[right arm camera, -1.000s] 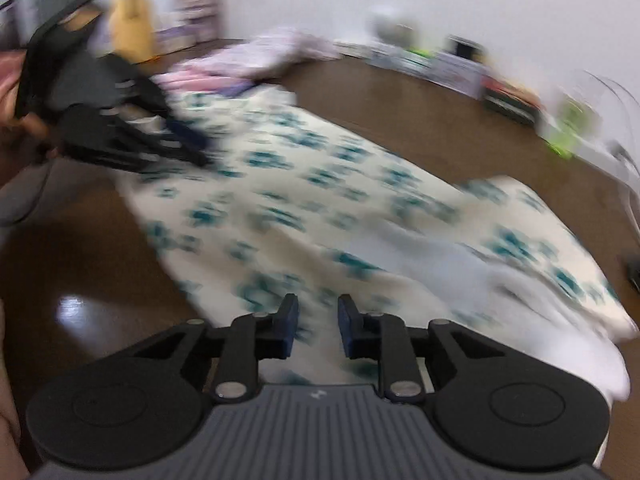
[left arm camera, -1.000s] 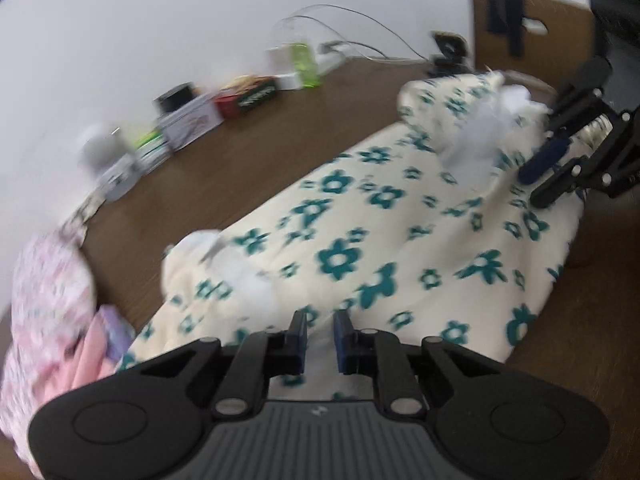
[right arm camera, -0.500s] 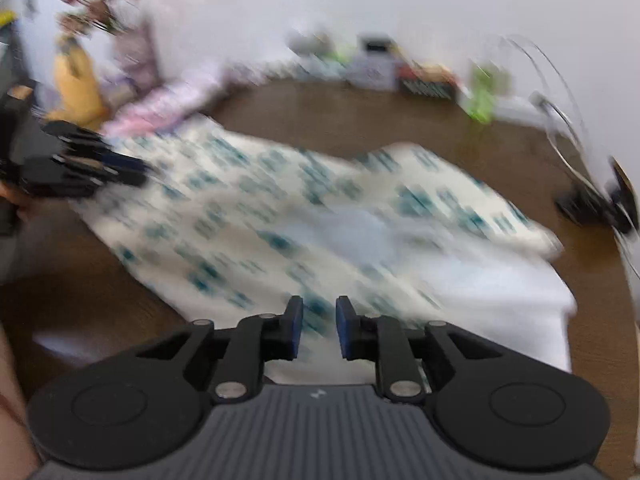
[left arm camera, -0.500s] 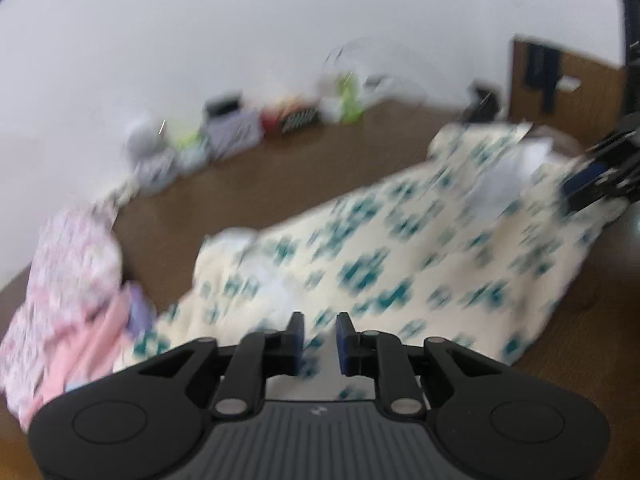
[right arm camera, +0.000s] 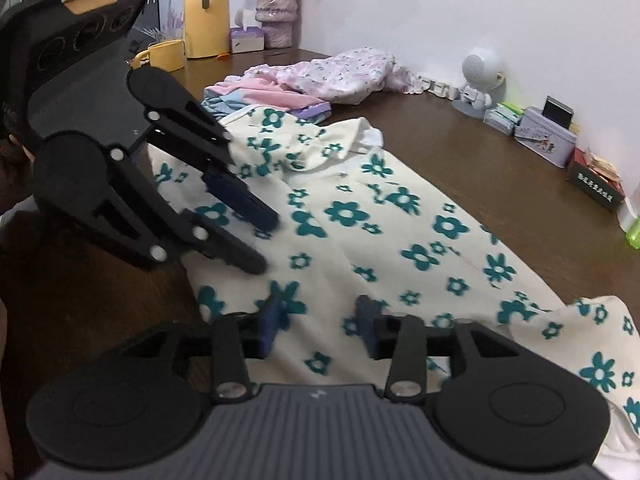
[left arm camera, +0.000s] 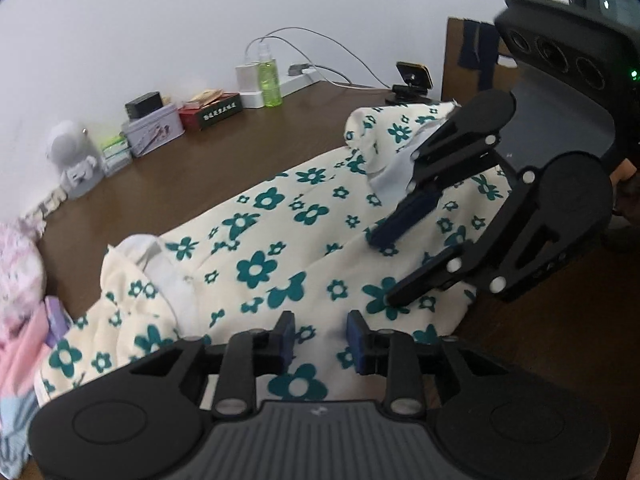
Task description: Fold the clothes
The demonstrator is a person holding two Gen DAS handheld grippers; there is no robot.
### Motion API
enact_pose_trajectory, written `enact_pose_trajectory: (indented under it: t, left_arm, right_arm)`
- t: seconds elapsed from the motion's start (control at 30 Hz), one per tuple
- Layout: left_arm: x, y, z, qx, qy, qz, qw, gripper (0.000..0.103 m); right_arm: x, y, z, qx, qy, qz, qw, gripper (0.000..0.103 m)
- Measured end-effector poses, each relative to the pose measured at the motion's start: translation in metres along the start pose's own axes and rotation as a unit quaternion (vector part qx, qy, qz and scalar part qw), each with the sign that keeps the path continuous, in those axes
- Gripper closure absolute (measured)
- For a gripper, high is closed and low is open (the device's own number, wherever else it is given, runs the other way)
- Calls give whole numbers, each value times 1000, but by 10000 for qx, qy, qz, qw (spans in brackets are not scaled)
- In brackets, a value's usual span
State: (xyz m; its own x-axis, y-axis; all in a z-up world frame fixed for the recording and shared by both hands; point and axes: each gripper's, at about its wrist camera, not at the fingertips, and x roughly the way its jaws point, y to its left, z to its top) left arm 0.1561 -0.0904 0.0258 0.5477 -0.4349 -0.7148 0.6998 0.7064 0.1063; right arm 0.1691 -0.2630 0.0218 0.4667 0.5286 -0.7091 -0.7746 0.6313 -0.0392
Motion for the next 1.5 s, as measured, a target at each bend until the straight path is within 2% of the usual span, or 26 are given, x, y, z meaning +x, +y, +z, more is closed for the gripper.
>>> enact_pose_trajectory:
  t: [0.27,0.4,0.6,0.83,1.07,1.23,1.4,1.47,1.5]
  left_arm:
    - [-8,12,-15,-547,-46,198,9983,62]
    - [-10,15,-19,-850,-96,232,9961,62]
    - [-9,10,-15,-903,0,444,9949,61]
    - [-8,2,-12,-999,92,703,9925,60]
    - [-8,-4,-12,-1095,135,945,9894,56]
    - [-8,-2,-12,-1178,152,949,9884,54]
    - [-9,-1,-14,-1260,136,970,9872,53]
    - [-9,-2,-14,-1293,126,991,9866,53]
    - [-9,-2,-14,-1309,121,1002,9862,53]
  right_arm:
    - [-40,-29,-40,253,-8,43,9997,46]
    - [-67,-43,-64,312,22,-76,9995,45]
    - [-97,-51,-92,246,105,-152,9995,45]
    - [-123,-65,-118,271,72,-465,9985,45]
    - [-134,-71,-136,368,-143,-421,9983,45]
    - [-142,-77,-142,402,-249,-274,9985,43]
    - [-154,-86,-155,368,-128,-212,9990,42]
    - [-159,-89,-160,350,-46,-222,9991,46]
    - [-161,-91,-163,360,-13,-224,9991,53]
